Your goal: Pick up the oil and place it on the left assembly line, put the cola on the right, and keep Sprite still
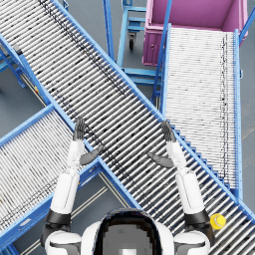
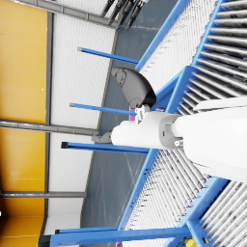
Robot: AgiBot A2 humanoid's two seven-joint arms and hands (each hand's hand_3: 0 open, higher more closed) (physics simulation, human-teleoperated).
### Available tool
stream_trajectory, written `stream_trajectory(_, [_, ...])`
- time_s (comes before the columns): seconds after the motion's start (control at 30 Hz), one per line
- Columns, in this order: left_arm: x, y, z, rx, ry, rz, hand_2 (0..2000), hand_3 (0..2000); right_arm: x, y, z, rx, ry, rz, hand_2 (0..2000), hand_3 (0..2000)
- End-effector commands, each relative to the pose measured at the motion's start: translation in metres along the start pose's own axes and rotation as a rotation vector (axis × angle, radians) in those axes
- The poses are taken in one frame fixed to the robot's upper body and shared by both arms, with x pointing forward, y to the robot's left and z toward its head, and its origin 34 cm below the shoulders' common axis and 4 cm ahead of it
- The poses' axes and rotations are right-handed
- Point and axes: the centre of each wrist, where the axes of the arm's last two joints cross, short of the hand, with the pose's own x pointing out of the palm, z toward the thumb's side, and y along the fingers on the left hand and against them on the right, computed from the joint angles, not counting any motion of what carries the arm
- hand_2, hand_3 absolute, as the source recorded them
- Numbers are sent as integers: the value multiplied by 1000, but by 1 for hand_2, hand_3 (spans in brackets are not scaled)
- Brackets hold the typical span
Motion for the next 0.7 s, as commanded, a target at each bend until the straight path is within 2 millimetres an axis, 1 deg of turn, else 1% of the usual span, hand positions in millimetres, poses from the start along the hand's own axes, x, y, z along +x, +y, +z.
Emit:
stream_trajectory(0.03, [0, 0, 0, 0, 0, 0, 0, 0, 0, 0, 0, 0, 0, 0, 0, 0])
stream_trajectory(0.7, [0, 0, 0, 0, 0, 0, 0, 0, 0, 0, 0, 0, 0, 0, 0, 0])
